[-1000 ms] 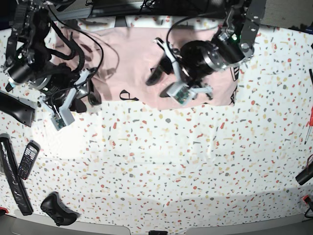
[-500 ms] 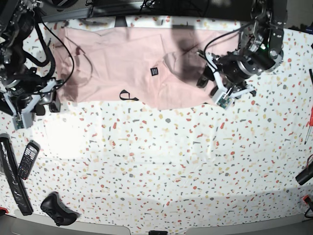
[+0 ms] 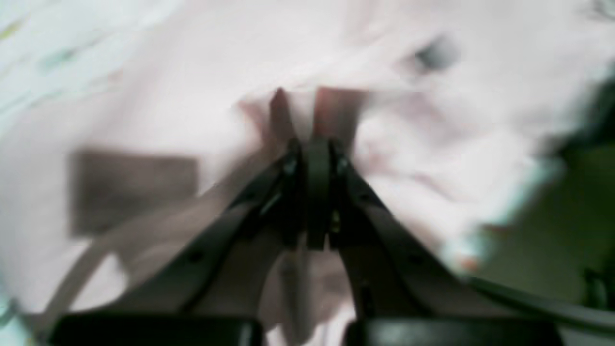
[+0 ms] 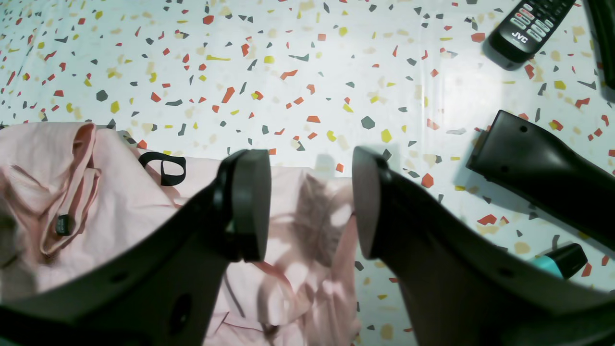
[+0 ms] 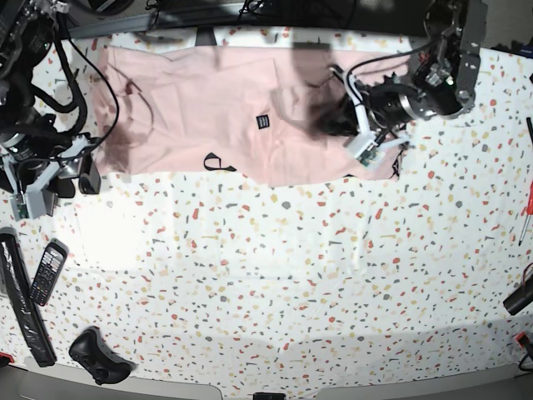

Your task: Fold the T-shirt properly

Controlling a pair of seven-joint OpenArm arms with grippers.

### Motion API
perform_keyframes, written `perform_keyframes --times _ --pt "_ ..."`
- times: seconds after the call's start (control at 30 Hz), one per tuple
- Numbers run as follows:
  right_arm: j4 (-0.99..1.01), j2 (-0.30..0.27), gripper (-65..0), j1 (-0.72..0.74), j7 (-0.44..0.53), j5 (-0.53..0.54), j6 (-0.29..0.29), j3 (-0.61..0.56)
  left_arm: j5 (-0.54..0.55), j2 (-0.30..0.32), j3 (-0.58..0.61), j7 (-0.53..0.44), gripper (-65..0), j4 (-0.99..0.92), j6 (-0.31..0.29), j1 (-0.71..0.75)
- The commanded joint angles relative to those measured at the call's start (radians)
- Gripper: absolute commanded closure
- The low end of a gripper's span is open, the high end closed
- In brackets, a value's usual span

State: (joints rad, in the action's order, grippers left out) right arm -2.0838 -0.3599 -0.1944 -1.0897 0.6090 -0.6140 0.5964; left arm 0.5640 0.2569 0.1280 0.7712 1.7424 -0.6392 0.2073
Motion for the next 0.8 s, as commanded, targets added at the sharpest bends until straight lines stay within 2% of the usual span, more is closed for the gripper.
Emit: perform_keyframes --times 0.0,0.03,0.17,0.23,0.27,0.37,0.4,0.47,0.53,0.63,0.77 --pt "-0.012 -0.014 -26.7 0.008 0.019 0.016 0.0 0.006 0.073 0.002 -0.002 0.007 0.0 0.02 -0.04 -0.005" --pt "-0.012 -0.014 -26.7 0.008 0.019 0.016 0.0 0.006 0.133 0.002 -0.002 0.047 0.0 0.02 -0.059 -0.005" --pt "-0.012 -0.014 -26.7 0.008 0.019 0.016 0.0 0.006 0.355 0.002 -0.002 0.252 0.0 0.02 -0.059 -0.005" --pt "-0.012 -0.014 -26.7 0.008 0.019 0.016 0.0 0.006 0.43 0.002 -0.002 0.333 0.0 0.02 -0.059 -0.005" --pt "-0.012 -0.014 -26.7 0.008 0.019 0.016 0.0 0.006 0.449 0.002 -0.002 0.361 -3.4 0.02 -0.059 -0.005" --pt "-0.012 -0.014 -26.7 0.008 0.019 0.016 0.0 0.006 0.473 0.002 -0.002 0.419 -20.7 0.02 -0.059 -0.005" --pt "-0.012 -0.014 -26.7 0.008 0.019 0.016 0.0 0.006 0.492 0.002 -0.002 0.442 -24.4 0.02 -0.059 -0.006" --pt "-0.012 -0.014 -26.7 0.008 0.019 0.016 0.0 0.006 0.565 0.002 -0.002 0.512 -25.8 0.02 -0.059 -0.007" --pt "-0.012 -0.014 -26.7 0.008 0.019 0.016 0.0 0.006 0.701 0.002 -0.002 0.625 -25.8 0.02 -0.059 -0.012" --pt "-0.012 -0.014 -26.7 0.008 0.018 0.016 0.0 0.006 0.92 0.002 -0.002 0.625 -25.8 0.02 -0.059 -0.024" --pt "-0.011 -0.014 -26.7 0.002 -0.004 0.016 0.0 0.006 0.92 0.014 -0.005 0.625 -25.8 0.02 -0.059 -0.077"
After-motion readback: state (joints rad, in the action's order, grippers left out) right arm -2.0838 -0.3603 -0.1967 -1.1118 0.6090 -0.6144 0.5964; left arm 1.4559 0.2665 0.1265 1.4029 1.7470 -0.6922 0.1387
